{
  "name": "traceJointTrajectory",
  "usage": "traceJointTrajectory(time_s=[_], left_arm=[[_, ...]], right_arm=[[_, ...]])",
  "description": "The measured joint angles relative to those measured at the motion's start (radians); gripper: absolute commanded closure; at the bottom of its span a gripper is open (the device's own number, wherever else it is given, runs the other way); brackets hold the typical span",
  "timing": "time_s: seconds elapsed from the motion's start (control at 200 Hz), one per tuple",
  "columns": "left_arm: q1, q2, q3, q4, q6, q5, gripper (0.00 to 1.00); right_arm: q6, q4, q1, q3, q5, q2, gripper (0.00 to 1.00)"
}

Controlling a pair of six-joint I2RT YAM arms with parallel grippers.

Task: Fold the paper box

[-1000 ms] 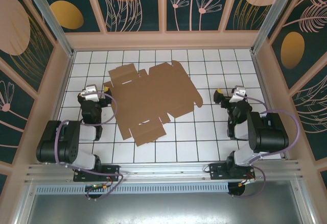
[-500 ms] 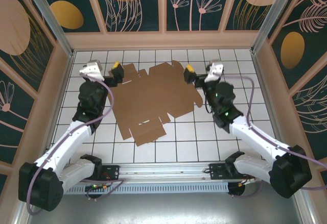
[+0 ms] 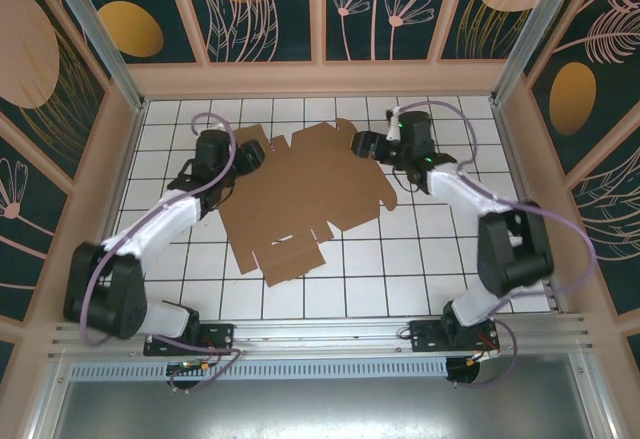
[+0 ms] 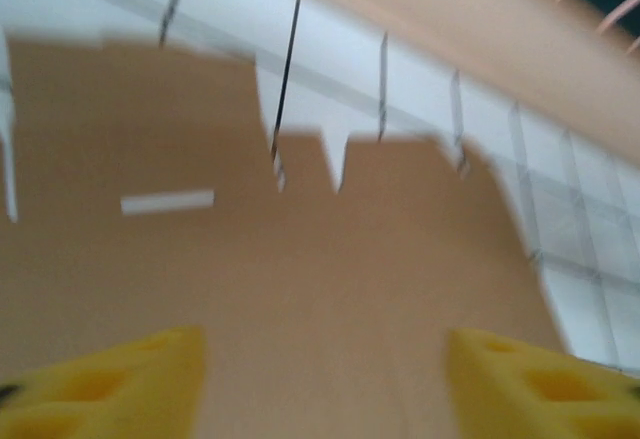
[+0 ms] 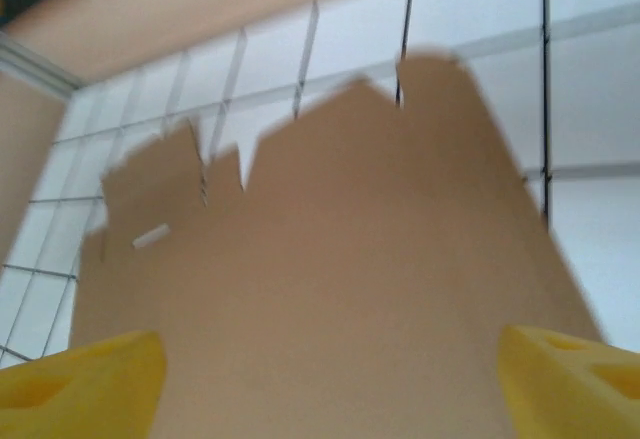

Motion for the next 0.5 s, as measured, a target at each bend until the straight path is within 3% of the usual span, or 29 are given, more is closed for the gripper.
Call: traceJointTrajectory(time_s=[0.06,0.2,0.42,0.5], left_arm=[[0.000,0.058,-0.009,-0.009,-0.004,0.040,1.00],[0.000,0.142,-0.013,-0.015,-0.010,0.105,1.00],[0.000,0.241,0.012,-0.052,-0.009,0.138,1.00],[0.000,0.283,0.034,-0.061,-0.009,0.138,1.00]], right_arm=[[-0.027,-0.061,0.009,0.084,-0.014,0.105,0.48],[-0.064,-0.156,0.035,0.224,0.006,0.285,0.75],[-0.124,-0.253,0.069,0.297,0.078,0.415,0.95],[-0.128,-0.261,0.067,0.299,0.100,0.430,0.96]])
